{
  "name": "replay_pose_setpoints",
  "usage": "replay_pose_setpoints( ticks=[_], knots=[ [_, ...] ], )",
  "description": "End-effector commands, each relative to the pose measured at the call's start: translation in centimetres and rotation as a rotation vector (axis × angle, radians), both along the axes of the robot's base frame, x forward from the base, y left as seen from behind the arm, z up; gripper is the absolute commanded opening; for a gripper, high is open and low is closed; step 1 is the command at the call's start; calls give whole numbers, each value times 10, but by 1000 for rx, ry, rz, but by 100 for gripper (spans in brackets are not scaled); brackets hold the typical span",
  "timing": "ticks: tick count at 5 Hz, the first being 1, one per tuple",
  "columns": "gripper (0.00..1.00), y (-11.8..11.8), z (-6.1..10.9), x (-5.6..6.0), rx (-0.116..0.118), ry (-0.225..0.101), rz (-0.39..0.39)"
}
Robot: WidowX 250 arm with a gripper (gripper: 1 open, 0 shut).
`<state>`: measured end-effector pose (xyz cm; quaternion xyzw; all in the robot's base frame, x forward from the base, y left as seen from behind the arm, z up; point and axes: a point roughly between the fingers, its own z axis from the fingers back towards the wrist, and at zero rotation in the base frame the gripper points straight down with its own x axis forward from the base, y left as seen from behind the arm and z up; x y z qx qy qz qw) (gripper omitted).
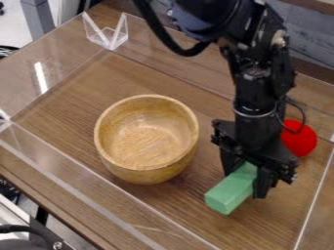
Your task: Remove the green stick from the brown bowl and put it on the table
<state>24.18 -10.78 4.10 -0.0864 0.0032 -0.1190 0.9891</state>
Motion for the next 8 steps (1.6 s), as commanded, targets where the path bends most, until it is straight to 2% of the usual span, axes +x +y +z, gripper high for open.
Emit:
replay_pose_setpoints(
  ticks=[1,2,4,7,8],
  knots=[
    [0,-4,15,1,-23,-42,9],
    [100,-2,19,1,-24,-29,-4],
    [100,16,27,-3,-18,-13,59],
    [100,28,25,-18,-8,25,6],
    [100,27,10,-17,-4,37,6]
  ],
)
